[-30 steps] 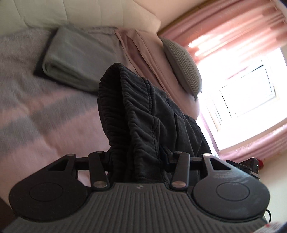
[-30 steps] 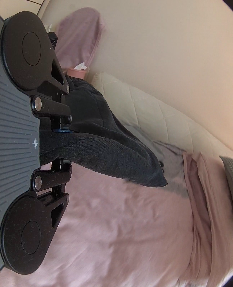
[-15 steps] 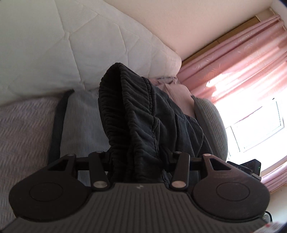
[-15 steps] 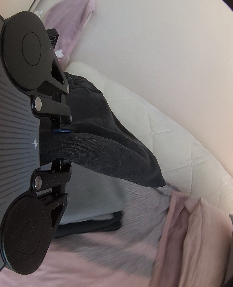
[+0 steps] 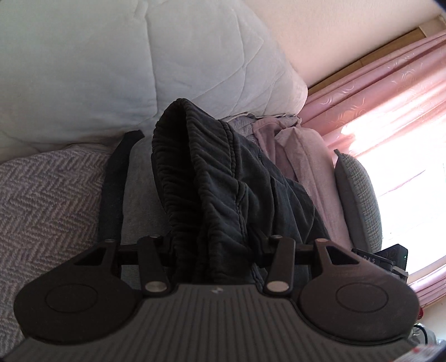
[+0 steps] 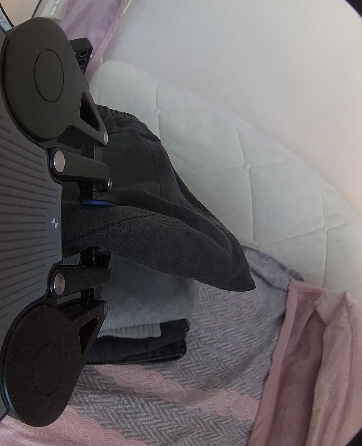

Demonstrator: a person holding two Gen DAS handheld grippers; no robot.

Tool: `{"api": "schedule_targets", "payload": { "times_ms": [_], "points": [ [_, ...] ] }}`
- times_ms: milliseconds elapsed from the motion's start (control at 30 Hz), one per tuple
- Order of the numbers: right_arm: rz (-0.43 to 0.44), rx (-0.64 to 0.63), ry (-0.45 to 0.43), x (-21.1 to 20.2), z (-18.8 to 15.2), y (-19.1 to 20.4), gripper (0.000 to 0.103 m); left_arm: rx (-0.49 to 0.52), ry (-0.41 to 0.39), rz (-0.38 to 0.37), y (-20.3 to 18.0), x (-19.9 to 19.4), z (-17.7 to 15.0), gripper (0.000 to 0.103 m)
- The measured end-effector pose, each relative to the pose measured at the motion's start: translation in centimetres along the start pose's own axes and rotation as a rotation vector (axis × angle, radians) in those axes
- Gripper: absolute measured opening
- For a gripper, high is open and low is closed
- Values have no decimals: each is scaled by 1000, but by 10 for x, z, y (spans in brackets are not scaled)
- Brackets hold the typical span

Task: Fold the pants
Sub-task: 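Carry the folded trousers with both grippers toward the grey clothes stack, then lower the trousers onto the grey clothes stack and open both grippers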

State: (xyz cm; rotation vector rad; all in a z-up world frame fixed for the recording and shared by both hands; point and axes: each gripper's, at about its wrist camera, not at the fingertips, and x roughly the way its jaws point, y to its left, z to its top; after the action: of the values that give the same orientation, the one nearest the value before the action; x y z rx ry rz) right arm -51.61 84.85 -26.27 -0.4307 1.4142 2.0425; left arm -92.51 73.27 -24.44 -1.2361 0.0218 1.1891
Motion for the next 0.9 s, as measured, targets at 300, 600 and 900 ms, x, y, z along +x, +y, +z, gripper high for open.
{"api": "schedule_targets", "payload": {
  "times_ms": [300, 600, 900],
  "points": [
    [-294, -95, -98, 1, -36, 19, 49, 173, -14, 253, -15, -10, -6, 77],
    [-433, -494, -197, -11, -47, 99, 46, 486, -127, 416, -106, -28, -1, 34],
    [-529, -578, -176, 64, -25, 105, 18, 595, -64, 526, -88, 54, 18, 20]
  ]
}}
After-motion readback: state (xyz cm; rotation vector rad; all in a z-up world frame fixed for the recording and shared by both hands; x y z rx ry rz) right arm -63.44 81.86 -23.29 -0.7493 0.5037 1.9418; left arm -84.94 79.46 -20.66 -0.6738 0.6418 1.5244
